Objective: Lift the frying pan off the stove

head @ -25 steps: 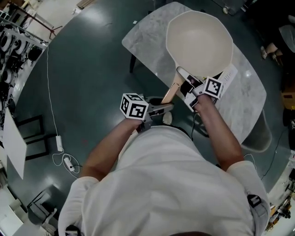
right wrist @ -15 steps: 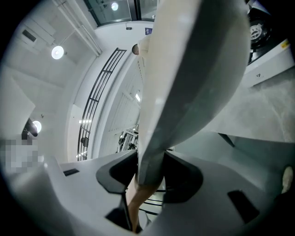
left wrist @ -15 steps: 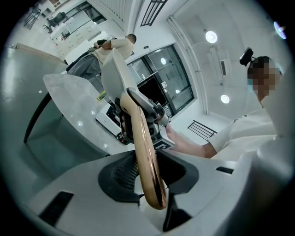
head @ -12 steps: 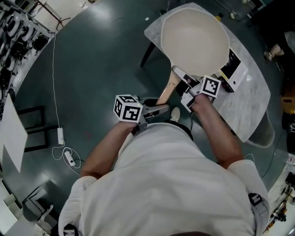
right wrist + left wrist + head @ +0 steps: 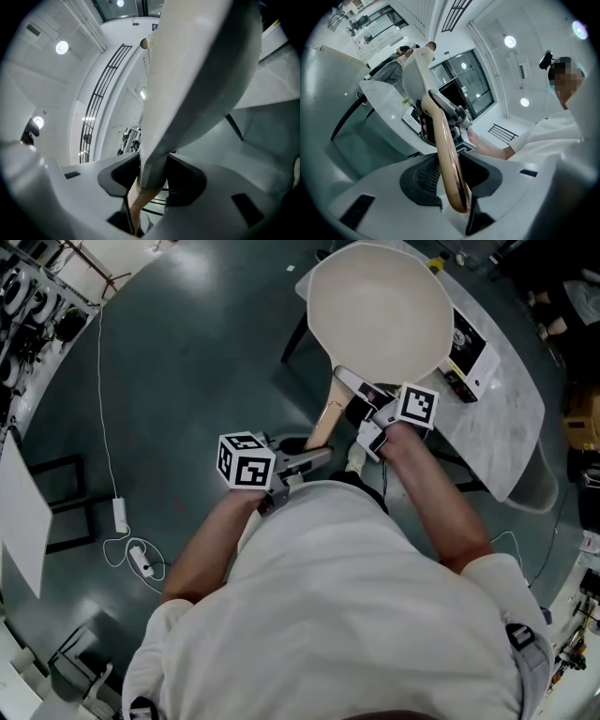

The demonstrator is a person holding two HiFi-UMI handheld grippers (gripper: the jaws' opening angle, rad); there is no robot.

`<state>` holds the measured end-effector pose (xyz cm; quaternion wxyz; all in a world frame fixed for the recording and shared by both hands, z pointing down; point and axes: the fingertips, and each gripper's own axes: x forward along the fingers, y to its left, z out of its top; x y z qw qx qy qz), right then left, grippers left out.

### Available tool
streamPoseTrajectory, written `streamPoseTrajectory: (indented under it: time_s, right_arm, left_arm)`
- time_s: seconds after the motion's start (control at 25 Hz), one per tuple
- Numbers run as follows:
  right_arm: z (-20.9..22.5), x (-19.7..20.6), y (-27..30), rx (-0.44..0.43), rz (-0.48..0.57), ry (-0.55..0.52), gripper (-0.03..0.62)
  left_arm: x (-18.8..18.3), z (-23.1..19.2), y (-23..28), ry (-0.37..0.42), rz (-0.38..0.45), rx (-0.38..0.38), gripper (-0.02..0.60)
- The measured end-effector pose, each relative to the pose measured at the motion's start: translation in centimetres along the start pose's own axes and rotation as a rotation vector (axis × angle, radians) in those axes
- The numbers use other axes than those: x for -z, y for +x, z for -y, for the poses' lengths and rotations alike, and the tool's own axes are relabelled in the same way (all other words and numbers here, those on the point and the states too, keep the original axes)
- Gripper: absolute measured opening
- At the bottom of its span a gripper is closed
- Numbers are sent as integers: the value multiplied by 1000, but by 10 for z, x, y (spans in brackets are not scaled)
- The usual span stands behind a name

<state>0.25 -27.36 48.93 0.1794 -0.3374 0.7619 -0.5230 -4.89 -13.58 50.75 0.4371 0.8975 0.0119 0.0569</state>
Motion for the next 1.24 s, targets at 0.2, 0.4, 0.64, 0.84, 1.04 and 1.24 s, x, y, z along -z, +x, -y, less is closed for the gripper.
streamPoseTrajectory:
  time_s: [0.2, 0.4, 0.64, 0.84, 1.04, 1.24]
  right_arm:
    - [-9, 19, -2, 1, 1, 1, 173]
    - [-11, 26, -1, 17, -3, -19, 173]
    - [-15, 28, 0, 9, 0, -32, 173]
    - [-19, 29, 1, -1, 5, -33, 175]
    - [-20, 28, -2, 6, 7, -38, 174]
    - [-21, 23, -11, 0, 12, -23, 173]
  left_arm:
    - [14, 10, -12, -7, 10, 19, 132]
    - [18, 14, -19, -4, 8, 31, 133]
    - [19, 15, -22, 4, 7, 38, 133]
    - [19, 18, -23, 10, 5, 42, 133]
    - [18, 20, -22, 12, 0, 46, 133]
    - [18, 24, -12, 9, -4, 53, 133]
